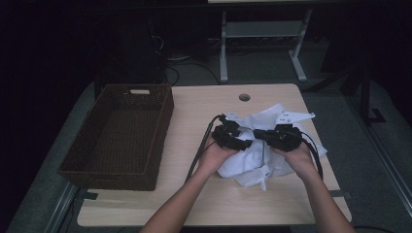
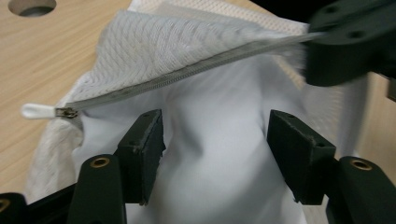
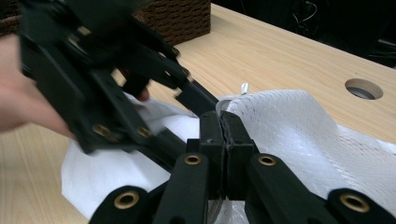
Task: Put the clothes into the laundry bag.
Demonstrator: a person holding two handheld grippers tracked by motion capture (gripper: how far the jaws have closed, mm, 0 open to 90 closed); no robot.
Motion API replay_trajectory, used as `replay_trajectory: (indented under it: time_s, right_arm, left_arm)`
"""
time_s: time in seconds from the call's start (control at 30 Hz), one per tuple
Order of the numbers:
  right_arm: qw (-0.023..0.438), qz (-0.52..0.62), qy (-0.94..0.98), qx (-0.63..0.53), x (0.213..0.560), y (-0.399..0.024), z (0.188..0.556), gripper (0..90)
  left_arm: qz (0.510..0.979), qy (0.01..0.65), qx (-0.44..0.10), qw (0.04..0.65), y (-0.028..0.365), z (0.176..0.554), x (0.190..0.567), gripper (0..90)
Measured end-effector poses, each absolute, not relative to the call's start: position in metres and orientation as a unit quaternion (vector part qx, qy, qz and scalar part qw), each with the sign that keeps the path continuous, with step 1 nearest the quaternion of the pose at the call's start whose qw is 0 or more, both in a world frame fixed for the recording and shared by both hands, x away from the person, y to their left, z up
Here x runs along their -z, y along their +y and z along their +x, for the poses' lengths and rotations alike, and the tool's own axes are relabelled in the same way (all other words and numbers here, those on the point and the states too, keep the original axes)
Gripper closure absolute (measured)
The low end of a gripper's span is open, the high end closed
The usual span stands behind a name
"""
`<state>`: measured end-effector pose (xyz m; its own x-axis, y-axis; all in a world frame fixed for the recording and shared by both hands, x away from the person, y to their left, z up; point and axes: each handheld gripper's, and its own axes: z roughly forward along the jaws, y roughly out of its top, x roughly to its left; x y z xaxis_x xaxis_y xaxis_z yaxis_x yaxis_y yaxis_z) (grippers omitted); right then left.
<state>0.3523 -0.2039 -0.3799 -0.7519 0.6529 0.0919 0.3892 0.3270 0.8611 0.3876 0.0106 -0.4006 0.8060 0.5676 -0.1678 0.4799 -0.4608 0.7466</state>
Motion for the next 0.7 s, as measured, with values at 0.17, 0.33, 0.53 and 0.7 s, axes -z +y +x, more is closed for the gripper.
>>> replay_trajectory:
  time_s: [0.17,0.33,0.53,0.7]
  right_arm:
    - [0.136,0.326,0.803,-0.48,0.381,-0.204,0.352,88.4]
    - [0.135,0.326,0.804,-0.478,0.382,-0.204,0.353,88.4]
    - [0.134,0.328,0.806,-0.475,0.385,-0.203,0.353,88.4]
    - [0.133,0.328,0.806,-0.474,0.386,-0.203,0.353,88.4]
  left_arm:
    - [0.853,0.294,-0.055,0.428,0.032,0.38,0.391,32.2]
    - [0.865,0.278,-0.052,0.414,0.059,0.371,0.387,26.1]
    - [0.882,0.265,-0.045,0.386,0.087,0.363,0.4,21.8]
    - [0.89,0.268,-0.028,0.367,0.102,0.364,0.417,17.5]
